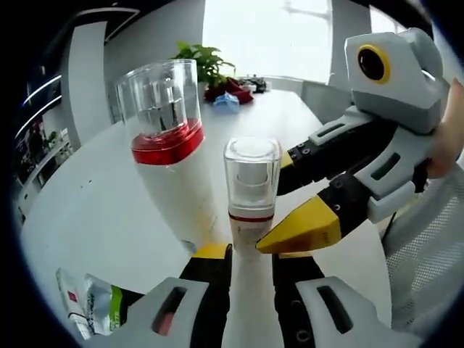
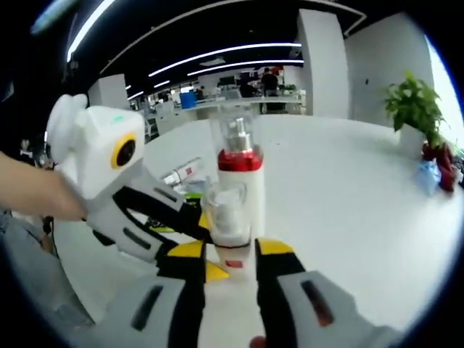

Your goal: Arrange the skincare products in the storage area until every visible bottle or jar stands upright without overlapping.

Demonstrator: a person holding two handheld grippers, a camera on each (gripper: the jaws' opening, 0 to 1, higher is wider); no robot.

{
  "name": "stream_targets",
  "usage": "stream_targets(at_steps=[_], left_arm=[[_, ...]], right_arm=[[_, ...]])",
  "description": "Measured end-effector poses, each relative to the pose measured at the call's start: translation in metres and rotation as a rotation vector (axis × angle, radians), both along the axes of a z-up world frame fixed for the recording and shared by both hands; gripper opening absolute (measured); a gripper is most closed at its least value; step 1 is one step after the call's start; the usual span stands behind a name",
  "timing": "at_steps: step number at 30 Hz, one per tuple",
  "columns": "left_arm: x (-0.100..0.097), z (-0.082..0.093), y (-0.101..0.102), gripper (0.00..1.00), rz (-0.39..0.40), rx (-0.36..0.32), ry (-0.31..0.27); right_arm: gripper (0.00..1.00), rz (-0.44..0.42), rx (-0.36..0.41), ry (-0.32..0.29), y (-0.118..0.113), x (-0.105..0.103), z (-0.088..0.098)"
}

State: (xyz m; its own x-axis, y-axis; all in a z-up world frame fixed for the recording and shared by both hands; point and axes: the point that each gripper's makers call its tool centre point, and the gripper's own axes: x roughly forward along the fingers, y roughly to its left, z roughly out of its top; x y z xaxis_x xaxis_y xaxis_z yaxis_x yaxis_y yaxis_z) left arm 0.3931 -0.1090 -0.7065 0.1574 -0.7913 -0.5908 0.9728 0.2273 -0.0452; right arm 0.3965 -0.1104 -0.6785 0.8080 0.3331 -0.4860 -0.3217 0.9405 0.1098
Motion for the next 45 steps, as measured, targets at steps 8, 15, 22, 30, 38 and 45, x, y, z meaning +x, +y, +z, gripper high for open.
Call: stream_targets(at_steps=[8, 15, 22, 30, 38, 45], left_arm=[[0.001, -0.001, 0.002, 0.18, -0.004, 0.009, -0.003], [0.000, -0.004, 0.003, 0.18, -0.008, 0.017, -0.003], [-0.003, -0.003, 0.005, 0.18, -0.008, 0.026, -0.003], [-0.009, 0.002, 0.014, 0.21, 0.008, 0.039, -0.007], [-0.015, 0.008, 0.044, 0.32, 0.081, 0.059, -0.009], [-0.033, 0.015, 0.077, 0.38, 0.138, 0.084, 0.006]], right_arm=[[0.26, -0.038, 0.054, 0.032, -0.001, -0.005, -0.003], [0.26, -0.051, 0.069, 0.046, 0.000, -0.008, -0.004], [0.26, -0.055, 0.070, 0.058, -0.001, -0.012, -0.007], [0.28, -0.043, 0.053, 0.062, -0.001, -0.020, -0.004], [0.38, -0.015, 0.037, 0.076, 0.003, -0.033, 0.001], [0.50, 0.014, 0.048, 0.098, 0.013, -0.051, 0.005]])
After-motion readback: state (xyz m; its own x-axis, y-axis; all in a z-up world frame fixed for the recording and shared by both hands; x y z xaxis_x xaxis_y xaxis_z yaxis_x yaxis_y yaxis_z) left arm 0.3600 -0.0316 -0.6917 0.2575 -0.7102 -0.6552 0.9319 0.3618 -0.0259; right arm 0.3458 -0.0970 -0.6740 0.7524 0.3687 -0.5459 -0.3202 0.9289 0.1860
